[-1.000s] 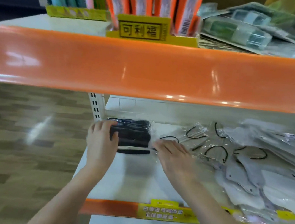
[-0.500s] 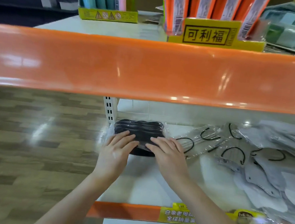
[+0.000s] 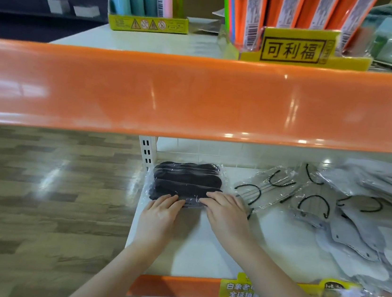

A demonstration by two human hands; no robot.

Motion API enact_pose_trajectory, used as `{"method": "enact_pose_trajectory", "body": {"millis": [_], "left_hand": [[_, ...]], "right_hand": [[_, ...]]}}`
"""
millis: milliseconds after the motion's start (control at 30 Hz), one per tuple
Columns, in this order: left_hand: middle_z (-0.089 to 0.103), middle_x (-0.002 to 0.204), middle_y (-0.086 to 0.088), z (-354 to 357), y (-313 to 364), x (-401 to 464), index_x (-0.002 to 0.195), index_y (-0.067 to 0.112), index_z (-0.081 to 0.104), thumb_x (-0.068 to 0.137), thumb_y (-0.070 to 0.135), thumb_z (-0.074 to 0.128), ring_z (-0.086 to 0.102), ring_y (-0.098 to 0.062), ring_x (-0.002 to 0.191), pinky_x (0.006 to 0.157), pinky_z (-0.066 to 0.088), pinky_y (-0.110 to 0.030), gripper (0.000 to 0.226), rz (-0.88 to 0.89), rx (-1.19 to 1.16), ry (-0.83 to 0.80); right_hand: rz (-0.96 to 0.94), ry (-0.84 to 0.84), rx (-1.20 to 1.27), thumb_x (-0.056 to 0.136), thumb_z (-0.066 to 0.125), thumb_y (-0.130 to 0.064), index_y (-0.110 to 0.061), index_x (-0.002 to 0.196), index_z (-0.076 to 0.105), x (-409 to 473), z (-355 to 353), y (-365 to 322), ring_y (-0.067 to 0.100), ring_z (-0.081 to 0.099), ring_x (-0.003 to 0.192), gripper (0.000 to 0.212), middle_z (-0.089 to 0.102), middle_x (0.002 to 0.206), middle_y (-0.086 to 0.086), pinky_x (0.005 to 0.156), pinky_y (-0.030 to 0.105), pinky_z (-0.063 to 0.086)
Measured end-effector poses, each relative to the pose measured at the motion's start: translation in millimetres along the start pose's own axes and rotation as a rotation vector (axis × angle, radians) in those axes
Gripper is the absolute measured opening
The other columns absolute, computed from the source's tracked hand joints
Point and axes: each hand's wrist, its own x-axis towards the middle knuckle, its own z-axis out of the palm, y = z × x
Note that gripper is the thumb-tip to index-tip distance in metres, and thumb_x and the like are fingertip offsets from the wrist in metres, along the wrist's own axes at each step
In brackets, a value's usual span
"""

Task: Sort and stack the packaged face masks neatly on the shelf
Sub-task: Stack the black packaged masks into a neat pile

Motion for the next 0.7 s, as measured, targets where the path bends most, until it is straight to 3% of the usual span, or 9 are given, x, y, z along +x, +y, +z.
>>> {"method": "enact_pose_trajectory", "body": {"millis": [100,167,300,467,600,633,700], "left_hand": [[0.072,0.103,-0.007,4.1,-1.3,2.5,0.100,0.008,0.074,0.057,-0.006,0.077,0.070,-0.026,0.094,0.075,0.056,-0.036,0.046,-0.034,0.037,0.004],[0.072,0.103,-0.008,7.9,-1.3,4.4,0.100,0.007,0.074,0.044,-0.006,0.087,0.070,-0.026,0.095,0.075,0.057,-0.037,0.059,-0.078,0.075,-0.053],[0.073,0.100,-0.008,15.9,1.5,5.4,0.093,0.007,0.076,0.032,-0.002,0.090,0.071,-0.024,0.091,0.067,0.057,-0.033,0.064,-0.119,0.116,-0.104],[0.073,0.098,-0.010,20.7,1.6,3.2,0.090,0.006,0.076,0.029,0.000,0.091,0.071,-0.026,0.088,0.064,0.057,-0.034,0.064,-0.149,0.154,-0.096],[0.072,0.102,-0.012,23.2,4.9,6.9,0.092,0.010,0.076,0.054,0.017,0.089,0.070,-0.028,0.093,0.067,0.056,-0.036,0.042,-0.159,0.166,-0.071],[0.072,0.102,-0.012,23.3,7.0,7.8,0.092,0.010,0.075,0.068,0.024,0.080,0.069,-0.028,0.094,0.069,0.056,-0.037,0.029,-0.161,0.168,-0.051],[0.072,0.103,-0.013,20.9,10.9,9.0,0.092,0.009,0.075,0.083,0.035,0.049,0.069,-0.030,0.095,0.072,0.055,-0.039,0.038,-0.204,0.141,-0.089]], "right_hand": [[-0.005,-0.003,-0.050,0.067,0.062,-0.017,-0.028,0.089,0.076,8.2,-4.5,-1.5,0.018,0.066,0.096,0.028,0.071,0.100,-0.006,0.094,0.031,0.032],[-0.014,-0.025,-0.068,0.065,0.062,-0.014,-0.028,0.090,0.076,11.1,-5.2,-3.7,0.019,0.066,0.098,0.032,0.071,0.102,-0.004,0.096,0.033,0.031],[0.041,-0.067,-0.062,0.056,0.074,-0.002,-0.026,0.089,0.075,14.0,-5.9,-7.3,0.021,0.066,0.095,0.041,0.070,0.100,-0.002,0.094,0.032,0.030],[0.106,-0.102,-0.071,0.042,0.085,-0.005,-0.028,0.084,0.075,17.4,-7.3,-14.6,0.017,0.066,0.088,0.049,0.070,0.094,-0.005,0.088,0.027,0.031],[0.110,-0.148,-0.089,0.054,0.087,-0.028,-0.025,0.085,0.074,11.7,-3.8,-11.4,0.015,0.067,0.085,0.034,0.069,0.094,-0.005,0.084,0.025,0.040],[0.108,-0.174,-0.094,0.064,0.083,-0.035,-0.023,0.093,0.073,8.8,-5.1,-12.1,0.017,0.066,0.094,0.033,0.067,0.104,-0.003,0.086,0.027,0.044],[0.105,-0.293,-0.052,0.089,0.058,-0.045,-0.019,0.126,0.058,3.4,-8.5,-16.2,0.021,0.046,0.128,0.045,0.048,0.140,0.003,0.102,0.033,0.037]]}}
